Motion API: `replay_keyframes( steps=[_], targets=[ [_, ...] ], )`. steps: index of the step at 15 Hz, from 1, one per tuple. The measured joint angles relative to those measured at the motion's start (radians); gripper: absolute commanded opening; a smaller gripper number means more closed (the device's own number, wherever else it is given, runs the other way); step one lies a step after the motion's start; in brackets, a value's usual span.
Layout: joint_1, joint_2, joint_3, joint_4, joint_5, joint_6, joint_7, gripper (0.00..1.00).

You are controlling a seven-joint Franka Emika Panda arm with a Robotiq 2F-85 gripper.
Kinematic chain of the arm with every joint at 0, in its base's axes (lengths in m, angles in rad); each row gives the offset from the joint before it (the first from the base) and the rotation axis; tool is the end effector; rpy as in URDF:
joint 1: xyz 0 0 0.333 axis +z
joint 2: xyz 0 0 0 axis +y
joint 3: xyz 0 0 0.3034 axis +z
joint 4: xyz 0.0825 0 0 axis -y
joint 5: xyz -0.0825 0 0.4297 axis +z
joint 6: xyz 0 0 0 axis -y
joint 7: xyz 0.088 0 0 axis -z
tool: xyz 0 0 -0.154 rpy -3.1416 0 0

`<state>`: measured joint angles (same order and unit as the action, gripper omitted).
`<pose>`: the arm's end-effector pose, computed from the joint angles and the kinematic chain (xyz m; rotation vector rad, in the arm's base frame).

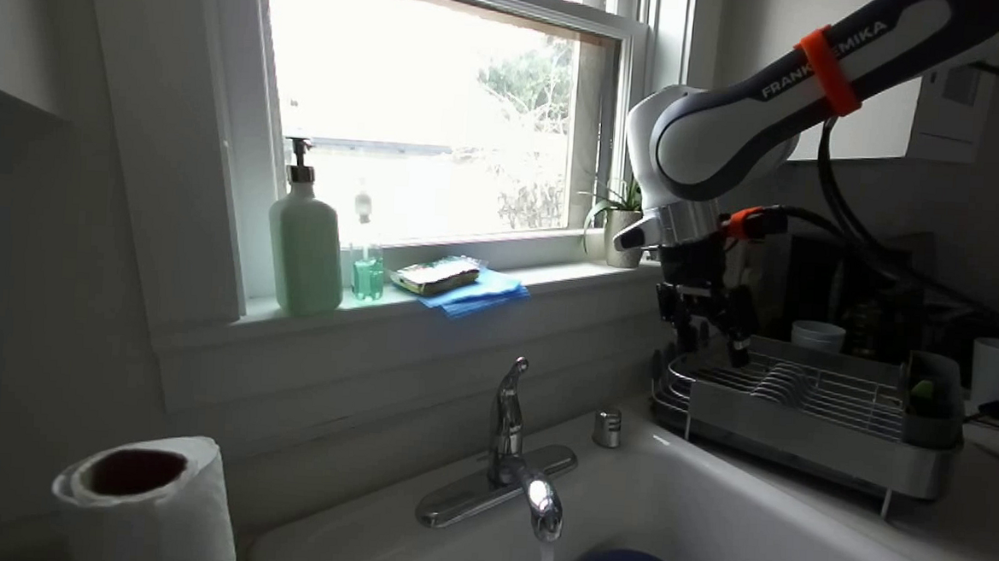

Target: Pick up the blue bowl from the dish rack and put it in the sink, pick up the silver fork from the dish rack and put it in the blue bowl, close the tap

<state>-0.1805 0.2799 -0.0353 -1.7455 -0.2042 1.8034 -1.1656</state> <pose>0.6183 -0.1617 0.3204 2.6985 1.5086 -0.4665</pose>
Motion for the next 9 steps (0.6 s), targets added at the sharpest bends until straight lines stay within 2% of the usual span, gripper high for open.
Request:
replay_keyframes(
  steps=[4,9],
  targets=[
    [0.014,-0.056,0.021,-0.029,0.189,0.038,0.039,1.00],
    [0.052,-0.107,0.027,-0.068,0.335,0.123,0.199,1.00]
  ],
)
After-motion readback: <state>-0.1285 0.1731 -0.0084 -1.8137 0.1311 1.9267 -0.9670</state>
